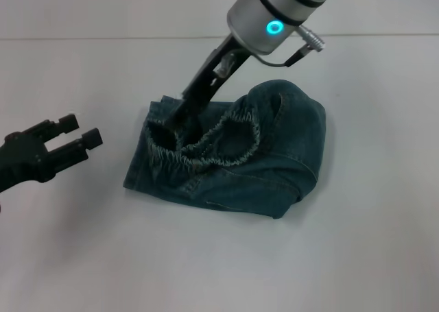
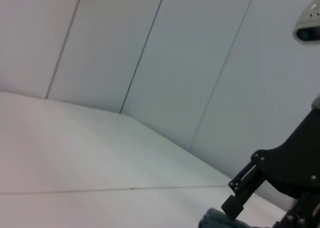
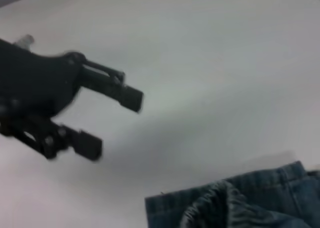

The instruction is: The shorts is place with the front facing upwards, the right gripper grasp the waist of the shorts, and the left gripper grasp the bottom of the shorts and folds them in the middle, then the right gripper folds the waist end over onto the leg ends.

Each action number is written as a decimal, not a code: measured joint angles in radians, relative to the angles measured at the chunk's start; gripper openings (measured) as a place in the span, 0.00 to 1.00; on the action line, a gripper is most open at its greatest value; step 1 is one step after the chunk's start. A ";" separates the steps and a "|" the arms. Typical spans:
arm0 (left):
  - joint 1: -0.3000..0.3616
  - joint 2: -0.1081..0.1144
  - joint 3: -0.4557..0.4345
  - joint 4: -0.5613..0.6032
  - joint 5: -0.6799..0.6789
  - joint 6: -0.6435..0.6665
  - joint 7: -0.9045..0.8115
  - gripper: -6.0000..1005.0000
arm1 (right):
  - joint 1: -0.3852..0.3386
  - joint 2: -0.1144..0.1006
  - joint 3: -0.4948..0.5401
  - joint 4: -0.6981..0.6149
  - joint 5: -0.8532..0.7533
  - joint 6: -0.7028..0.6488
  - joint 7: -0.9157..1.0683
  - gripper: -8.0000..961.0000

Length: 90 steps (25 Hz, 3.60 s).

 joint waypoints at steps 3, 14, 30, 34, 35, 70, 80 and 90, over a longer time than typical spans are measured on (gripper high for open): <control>0.002 0.003 -0.002 0.002 -0.007 -0.001 -0.002 0.73 | -0.016 -0.014 0.002 -0.020 -0.030 -0.013 -0.003 0.64; -0.002 0.006 -0.012 0.001 -0.016 -0.019 -0.011 0.73 | -0.098 -0.041 0.004 -0.181 -0.146 -0.141 0.069 0.84; 0.027 0.008 0.011 0.007 -0.010 0.000 -0.027 0.73 | -0.117 0.023 -0.004 -0.167 -0.254 -0.086 0.081 0.78; 0.032 0.006 0.011 0.005 -0.009 0.000 -0.021 0.73 | -0.112 0.024 -0.005 -0.142 -0.254 -0.062 0.076 0.63; 0.032 0.006 0.011 0.005 -0.009 0.000 -0.021 0.73 | -0.112 0.024 -0.006 -0.140 -0.254 -0.057 0.076 0.60; 0.060 -0.005 -0.001 -0.027 -0.018 0.008 -0.028 0.73 | -0.240 0.026 -0.019 -0.106 0.159 0.310 -0.074 0.24; 0.071 0.018 0.012 0.016 0.039 0.144 -0.096 0.73 | -0.662 -0.007 0.110 -0.460 0.448 -0.003 -0.220 0.75; 0.047 0.027 0.031 0.063 0.148 0.222 -0.142 0.73 | -0.943 -0.030 0.432 -0.235 0.488 -0.368 -0.674 0.94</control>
